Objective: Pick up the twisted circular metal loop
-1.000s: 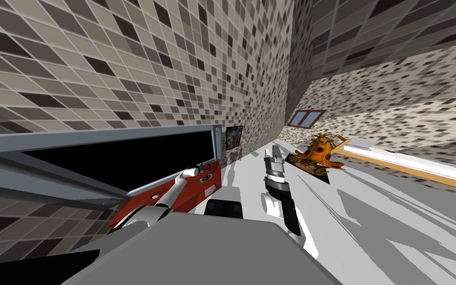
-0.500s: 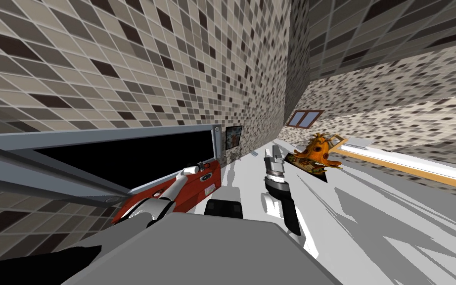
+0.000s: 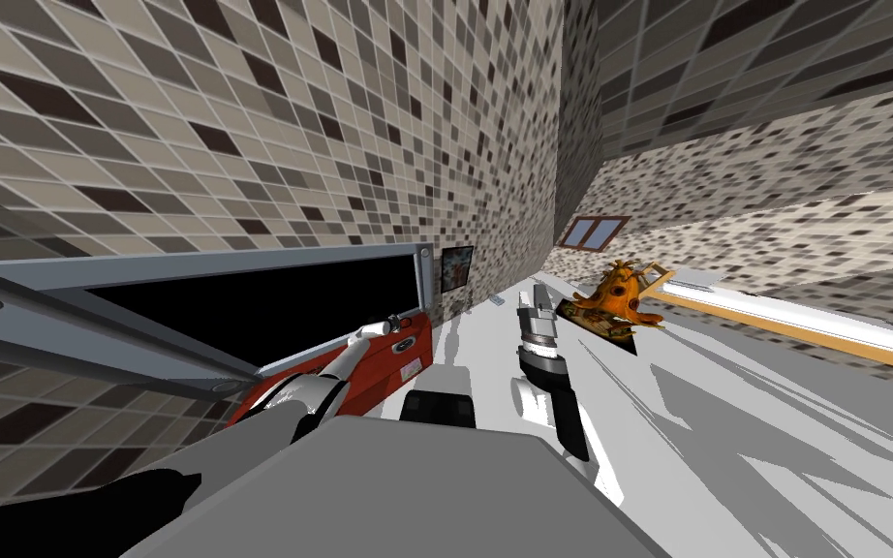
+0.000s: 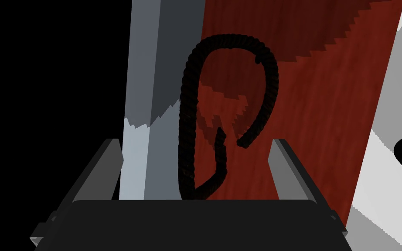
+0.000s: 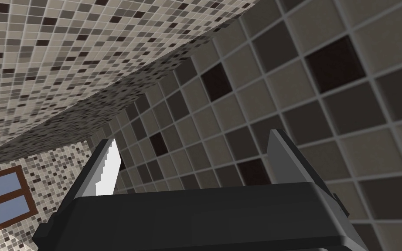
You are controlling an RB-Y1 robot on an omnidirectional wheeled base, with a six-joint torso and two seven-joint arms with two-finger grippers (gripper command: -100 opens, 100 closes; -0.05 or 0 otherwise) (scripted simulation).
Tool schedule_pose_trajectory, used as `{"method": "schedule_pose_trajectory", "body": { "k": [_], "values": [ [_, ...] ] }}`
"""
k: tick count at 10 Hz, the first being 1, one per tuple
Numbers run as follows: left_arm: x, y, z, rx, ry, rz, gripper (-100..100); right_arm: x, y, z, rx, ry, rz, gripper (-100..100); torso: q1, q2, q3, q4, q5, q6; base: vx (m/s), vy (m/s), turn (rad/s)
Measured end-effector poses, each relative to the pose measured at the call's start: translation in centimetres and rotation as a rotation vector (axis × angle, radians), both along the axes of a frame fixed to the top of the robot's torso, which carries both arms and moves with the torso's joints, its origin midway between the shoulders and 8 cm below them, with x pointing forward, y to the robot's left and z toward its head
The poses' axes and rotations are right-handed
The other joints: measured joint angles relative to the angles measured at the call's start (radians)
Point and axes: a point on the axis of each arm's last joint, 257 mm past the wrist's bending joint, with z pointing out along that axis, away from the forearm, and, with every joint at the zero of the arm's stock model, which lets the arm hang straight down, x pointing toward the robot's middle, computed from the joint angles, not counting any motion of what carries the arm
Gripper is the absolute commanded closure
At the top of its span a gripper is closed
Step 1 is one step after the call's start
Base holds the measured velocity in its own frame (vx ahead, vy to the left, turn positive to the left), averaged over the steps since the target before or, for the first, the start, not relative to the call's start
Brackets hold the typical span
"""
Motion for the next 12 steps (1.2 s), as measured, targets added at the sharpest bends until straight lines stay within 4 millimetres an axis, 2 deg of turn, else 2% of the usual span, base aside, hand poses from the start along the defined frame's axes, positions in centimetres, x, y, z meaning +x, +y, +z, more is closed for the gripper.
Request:
{"method": "schedule_pose_trajectory", "body": {
  "k": [2, 3, 5, 7, 8, 9, 12],
  "values": [
    [1.9, 0.6, 1.8, 0.001, -0.038, 0.004, -100, 0.0, 0.0, 0.0, 0.000, 0.000, 0.000, 0, -0.001, 0.004, 0.002, 0.001, 0.000, 0.000, -0.058, -0.012, -0.010],
    [2.4, 0.5, 2.0, 0.004, -0.040, 0.006, -100, 0.0, 0.0, 0.0, 0.000, 0.000, 0.000, 0, 0.000, 0.003, 0.002, 0.001, 0.000, 0.000, -0.006, 0.002, 0.000],
    [1.5, 1.1, 0.7, 0.005, -0.007, 0.020, -100, 0.0, 0.0, 0.0, 0.000, 0.000, 0.000, 0, 0.001, 0.000, 0.000, 0.000, 0.000, 0.000, -0.025, -0.009, -0.016],
    [3.1, 1.8, 1.8, 0.010, -0.029, 0.034, -100, 0.0, 0.0, 0.0, 0.000, 0.000, 0.000, 0, -0.001, 0.004, 0.002, 0.001, 0.000, 0.000, -0.057, -0.014, -0.013],
    [3.0, 2.1, 1.4, 0.008, -0.014, 0.044, -100, 0.0, 0.0, 0.0, 0.000, 0.000, 0.000, 0, 0.000, 0.003, 0.002, 0.001, 0.000, 0.000, -0.013, -0.003, 0.001],
    [2.9, 2.2, 1.4, 0.009, -0.011, 0.045, 100, 0.0, 0.0, 0.0, 0.000, 0.000, 0.000, 0, 0.000, 0.002, 0.001, 0.000, 0.000, 0.000, 0.000, 0.000, 0.000],
    [2.9, 2.2, 1.4, 0.009, -0.011, 0.044, 100, 0.0, 0.0, 0.0, 0.000, 0.000, 0.000, 0, 0.001, 0.000, 0.000, 0.000, 0.000, 0.000, 0.000, 0.000, 0.000]
  ]
}}
